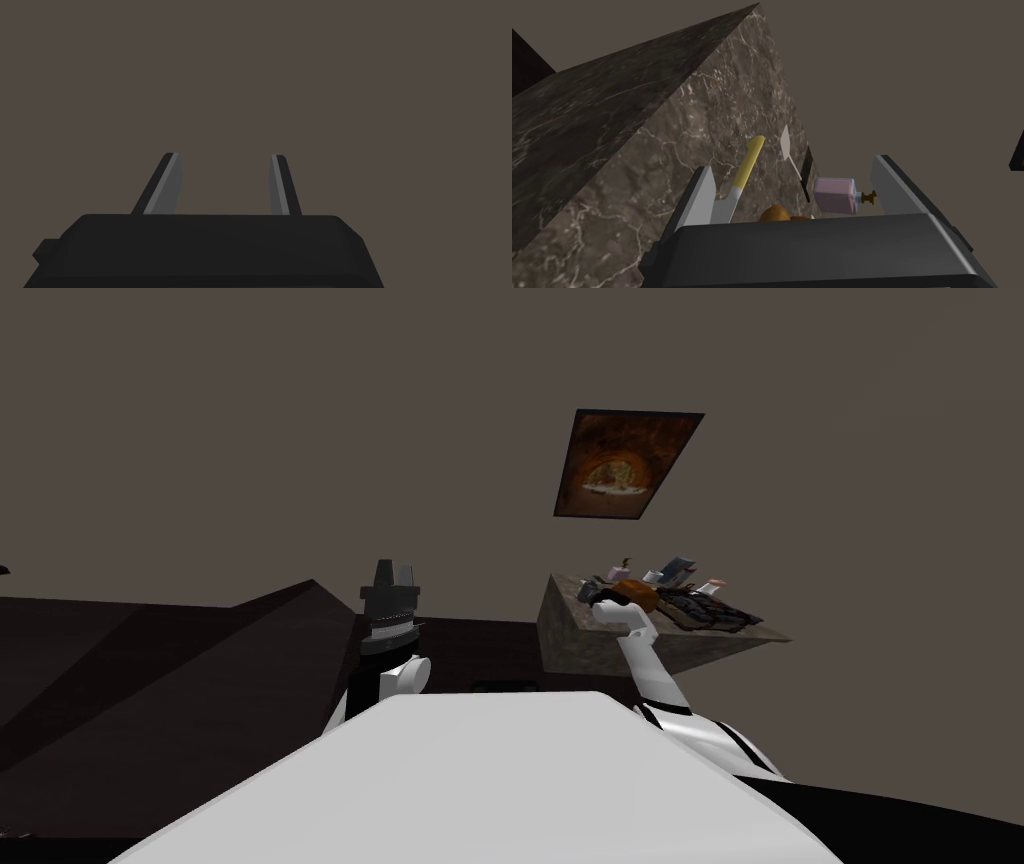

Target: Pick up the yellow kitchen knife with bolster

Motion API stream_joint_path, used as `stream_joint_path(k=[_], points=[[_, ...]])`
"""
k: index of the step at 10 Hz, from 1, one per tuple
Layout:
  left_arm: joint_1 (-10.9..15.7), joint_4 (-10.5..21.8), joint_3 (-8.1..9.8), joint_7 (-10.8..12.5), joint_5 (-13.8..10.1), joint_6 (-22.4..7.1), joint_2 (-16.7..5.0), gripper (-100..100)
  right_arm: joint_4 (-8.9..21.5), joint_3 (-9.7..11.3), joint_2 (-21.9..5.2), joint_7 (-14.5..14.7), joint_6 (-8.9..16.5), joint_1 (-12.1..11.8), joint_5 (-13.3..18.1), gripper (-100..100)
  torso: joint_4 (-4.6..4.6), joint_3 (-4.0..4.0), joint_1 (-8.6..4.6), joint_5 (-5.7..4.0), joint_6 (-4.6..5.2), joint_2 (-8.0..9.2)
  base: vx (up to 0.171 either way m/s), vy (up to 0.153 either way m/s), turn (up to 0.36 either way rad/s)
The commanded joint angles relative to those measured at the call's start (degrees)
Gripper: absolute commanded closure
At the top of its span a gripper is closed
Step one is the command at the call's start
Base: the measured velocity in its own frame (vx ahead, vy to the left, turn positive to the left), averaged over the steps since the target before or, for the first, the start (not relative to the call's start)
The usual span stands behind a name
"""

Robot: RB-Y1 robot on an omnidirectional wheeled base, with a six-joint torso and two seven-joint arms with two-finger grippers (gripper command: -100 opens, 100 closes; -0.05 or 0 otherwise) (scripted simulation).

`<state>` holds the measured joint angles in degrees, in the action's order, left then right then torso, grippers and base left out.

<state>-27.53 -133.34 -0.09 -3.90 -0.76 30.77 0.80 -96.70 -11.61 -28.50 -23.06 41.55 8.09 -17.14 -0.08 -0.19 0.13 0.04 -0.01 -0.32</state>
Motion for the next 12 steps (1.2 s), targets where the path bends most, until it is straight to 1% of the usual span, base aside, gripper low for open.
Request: stream_joint_path(k=[1,2,3,4,5,6,7,8,9,10,11,12], points=[[0.00,0.00,0.00,0.00,0.00,0.00,0.00,0,0.14,-0.23,-0.31,-0.30,2.26,0.05,-0.22,-100,0.00,0.00,0.00,0.00,0.00,0.00,0.038,0.022,0.006],[0.00,0.00,0.00,0.00,0.00,0.00,0.00,0,3.15,-1.23,-1.81,-1.83,4.06,1.63,-1.01,-100,0.02,0.04,-0.07,-0.01,0.00,0.08,0.078,0.036,-0.078],[0.00,0.00,0.00,0.00,0.00,0.00,0.00,0,3.36,-1.23,-1.81,-1.83,5.68,1.63,-1.01,-100,0.01,0.00,-0.06,-0.01,0.03,-0.01,0.081,0.040,-0.070],[0.00,0.00,0.00,0.00,0.00,0.00,0.00,0,3.36,-1.23,-1.81,-1.83,6.70,1.63,-1.01,-100,-0.01,-0.02,-0.04,-0.01,0.00,-0.04,0.044,0.019,-0.003],[0.00,0.00,0.00,0.00,0.00,0.00,0.00,0,5.80,-2.27,-3.33,-3.29,8.77,3.11,-1.79,-100,0.01,0.03,-0.09,-0.02,0.00,0.05,0.090,0.041,-0.074],[0.00,0.00,0.00,0.00,0.00,0.00,0.00,0,6.63,-2.27,-3.33,-3.29,10.67,3.11,-1.79,-100,0.00,-0.03,-0.04,0.00,0.02,-0.06,0.097,0.042,-0.070],[0.00,0.00,0.00,0.00,0.00,0.00,0.00,0,6.63,-2.27,-3.33,-3.29,11.06,3.11,-1.79,-100,-0.02,-0.05,-0.04,-0.01,0.01,-0.09,0.046,0.019,-0.008],[0.00,0.00,0.00,0.00,0.00,0.00,0.00,0,9.34,-3.34,-4.88,-4.67,13.44,4.47,-2.55,-100,0.00,0.01,-0.10,-0.02,-0.01,0.03,0.076,0.036,-0.084],[0.00,0.00,0.00,0.00,0.00,0.00,0.00,0,9.94,-3.34,-4.88,-4.67,15.02,4.47,-2.55,-100,0.00,0.00,-0.07,-0.01,0.03,-0.02,0.092,0.038,-0.062],[0.00,0.00,0.00,0.00,0.00,0.00,0.00,0,9.94,-3.34,-4.88,-4.67,15.32,4.47,-2.55,-100,-0.02,-0.04,-0.06,-0.01,0.00,-0.07,0.052,0.019,0.002],[0.00,0.00,0.00,0.00,0.00,0.00,0.00,0,12.70,-4.43,-6.44,-5.99,17.41,5.71,-3.29,-100,0.00,0.01,-0.10,-0.02,-0.01,0.03,0.115,0.030,-0.077],[-0.01,0.00,0.00,0.00,0.00,0.00,0.00,0,13.27,-4.43,-6.44,-5.99,19.06,5.71,-3.29,-100,-0.02,-0.06,-0.09,-0.01,0.02,-0.13,0.119,0.037,-0.063]])
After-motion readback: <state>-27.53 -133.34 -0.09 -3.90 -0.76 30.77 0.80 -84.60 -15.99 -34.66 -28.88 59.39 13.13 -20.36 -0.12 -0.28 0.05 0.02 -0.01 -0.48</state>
